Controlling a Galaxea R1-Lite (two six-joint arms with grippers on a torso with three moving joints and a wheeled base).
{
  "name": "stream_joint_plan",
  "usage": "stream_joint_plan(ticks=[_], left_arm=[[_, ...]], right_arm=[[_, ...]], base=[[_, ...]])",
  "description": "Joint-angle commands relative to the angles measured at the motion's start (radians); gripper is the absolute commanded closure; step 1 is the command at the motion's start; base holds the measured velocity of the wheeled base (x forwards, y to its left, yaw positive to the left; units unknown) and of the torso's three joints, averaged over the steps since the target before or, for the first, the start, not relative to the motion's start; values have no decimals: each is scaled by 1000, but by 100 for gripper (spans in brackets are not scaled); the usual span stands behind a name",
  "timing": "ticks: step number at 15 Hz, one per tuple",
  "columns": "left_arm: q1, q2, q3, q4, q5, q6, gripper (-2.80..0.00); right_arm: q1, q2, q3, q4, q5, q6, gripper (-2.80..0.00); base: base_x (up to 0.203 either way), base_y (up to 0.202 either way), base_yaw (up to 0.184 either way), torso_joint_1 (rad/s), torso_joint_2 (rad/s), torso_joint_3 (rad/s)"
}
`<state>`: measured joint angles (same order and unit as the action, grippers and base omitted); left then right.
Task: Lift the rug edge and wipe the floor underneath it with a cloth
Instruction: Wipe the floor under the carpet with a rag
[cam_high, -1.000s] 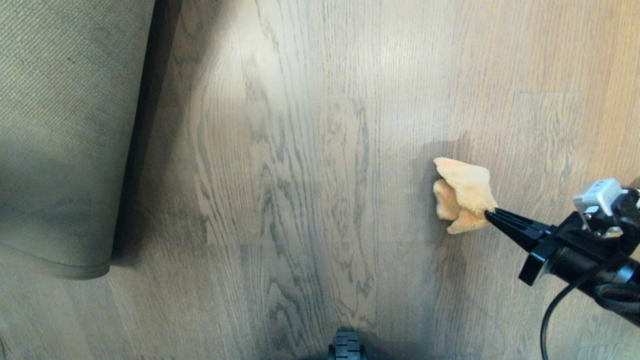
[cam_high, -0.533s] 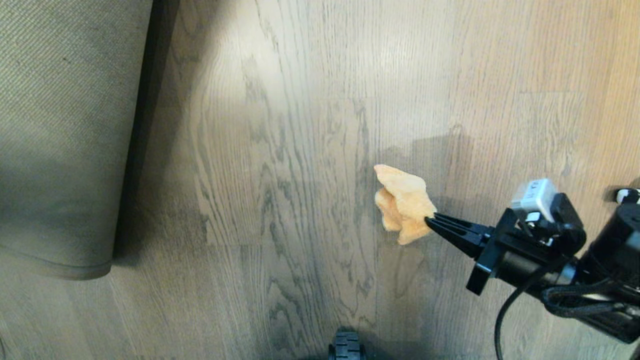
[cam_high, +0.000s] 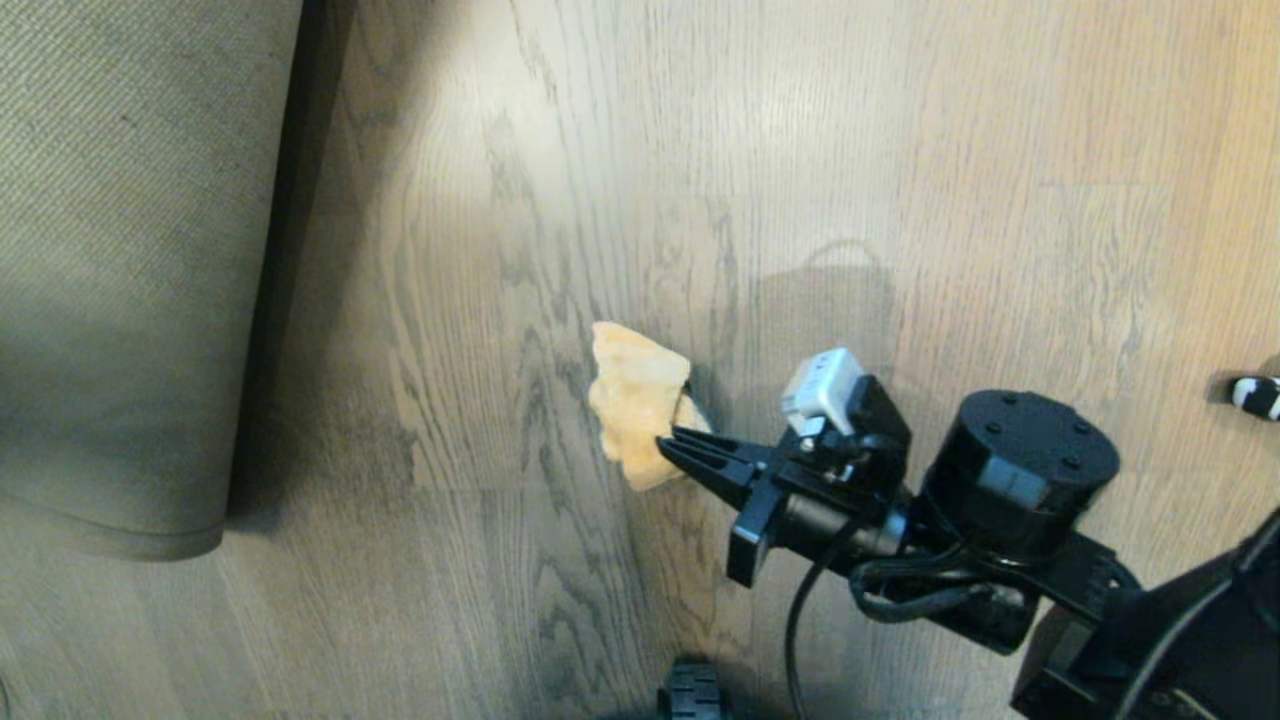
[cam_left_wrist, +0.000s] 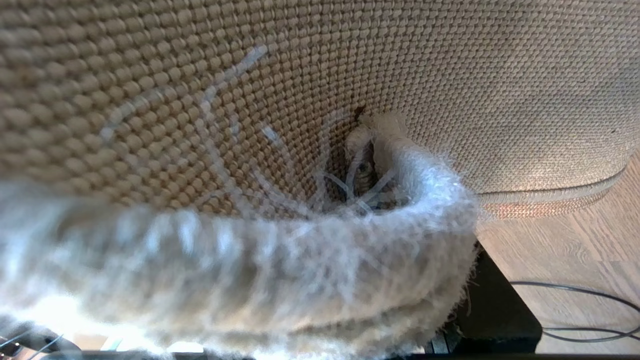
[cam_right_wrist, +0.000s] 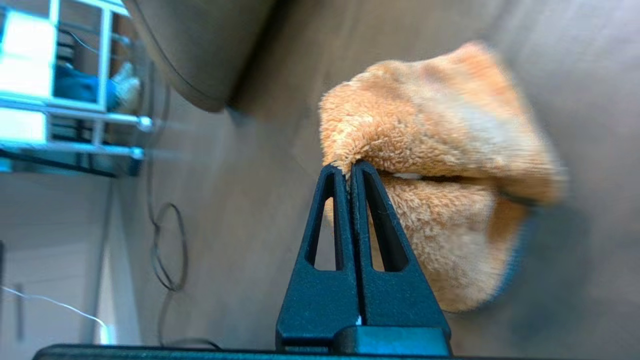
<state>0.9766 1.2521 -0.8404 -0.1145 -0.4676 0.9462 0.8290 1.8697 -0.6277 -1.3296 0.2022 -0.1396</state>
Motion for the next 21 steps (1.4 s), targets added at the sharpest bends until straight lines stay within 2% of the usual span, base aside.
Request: stream_joint_plan(ticks=[1,3,5,11,18,21], left_arm=[[1,3,0,-1,-2,5,0],[1,3,0,-1,-2,5,0],[1,3,1,-1,0,5,0],[1,5,1,-2,3,6,0],[2,3,1,-2,4,6,0],[2,3,7,-2,6,6,0]], right_arm=[[89,122,-101,-8,-42,24,0],[155,181,-165,-9,-95,57,0],[184,241,-218,-20,-111,69,0],[190,399,-373,-40,-119,80,0],[188,505,-541,-40,-255,126,0],[182,529,-568,-42,-259,127,0]], base=[[0,0,0,0,0,0],[0,0,0,0,0,0],[0,0,0,0,0,0],[0,0,0,0,0,0],[0,0,0,0,0,0],[0,0,0,0,0,0]])
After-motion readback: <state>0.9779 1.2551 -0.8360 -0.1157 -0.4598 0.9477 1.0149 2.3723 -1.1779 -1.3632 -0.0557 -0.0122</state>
